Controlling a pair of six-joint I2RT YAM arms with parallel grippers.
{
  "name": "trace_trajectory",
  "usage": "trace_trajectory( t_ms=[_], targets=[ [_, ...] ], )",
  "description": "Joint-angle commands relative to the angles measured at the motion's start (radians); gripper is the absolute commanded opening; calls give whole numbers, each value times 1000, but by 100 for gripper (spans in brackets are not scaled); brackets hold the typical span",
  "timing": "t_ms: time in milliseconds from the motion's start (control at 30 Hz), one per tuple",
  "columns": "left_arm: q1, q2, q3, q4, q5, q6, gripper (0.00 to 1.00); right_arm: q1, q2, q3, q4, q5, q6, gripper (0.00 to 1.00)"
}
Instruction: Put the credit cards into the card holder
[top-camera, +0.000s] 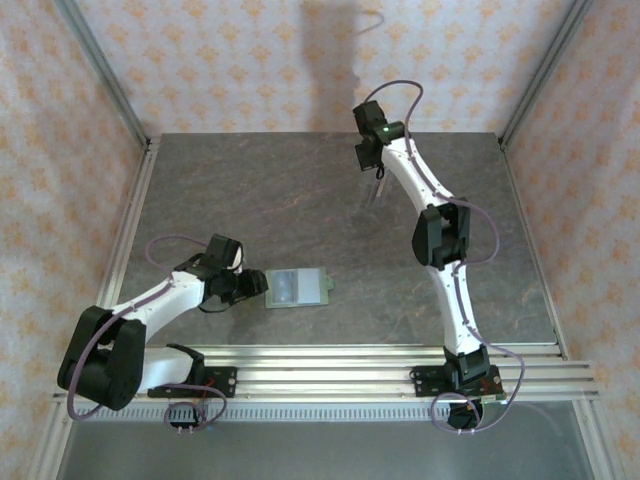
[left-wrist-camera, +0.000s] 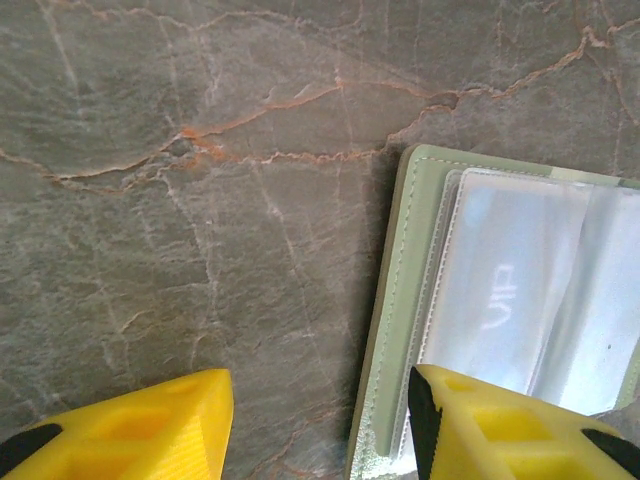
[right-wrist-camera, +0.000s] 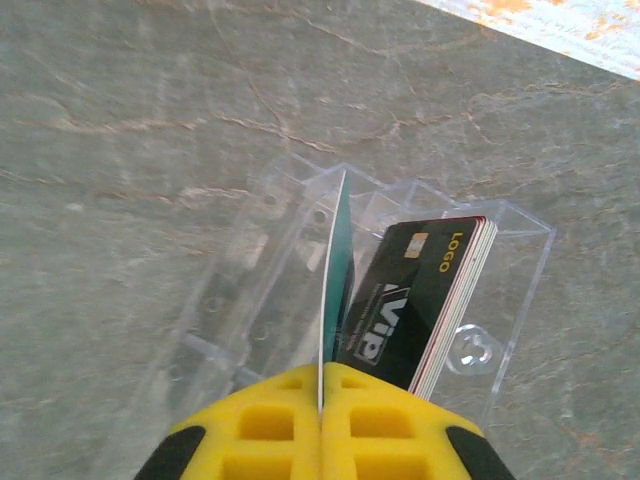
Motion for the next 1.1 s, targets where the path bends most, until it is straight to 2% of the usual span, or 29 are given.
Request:
trace_trajectory(
  t_ms=[0,267,333,433,533,667,867,1000,1067],
  targets=[
    [5,-54,9,-33,-13,6,51,-1,-114,30,8,-115,98,0],
    [5,-172,34,-88,17,6,51,-1,-265,-73,58,-358,191,0],
    [5,-192,44,-86,69,11,51,-1,-334,-164,107,-473,213,0],
    [5,-207,57,-14,232,-19,51,0,-487,-409,281,-625,292,0],
    [0,-238,49,140,361,-124,52,1,-647,-636,425,-690,378,0],
    [-3,-290,6,475,489,-339,52,1,-851,-878,535,-810,492,0],
    [-10,-321,7,606,494,-451,55,5,-1137,-1252,748,-868,679,0],
    [-37,-283,-30,821,506,-559,56,7,-1238,-1402,917,-956,833,0],
    [-61,-258,-50,968,498,-610,56,21,-1283,-1465,1007,-949,932,0]
  ],
)
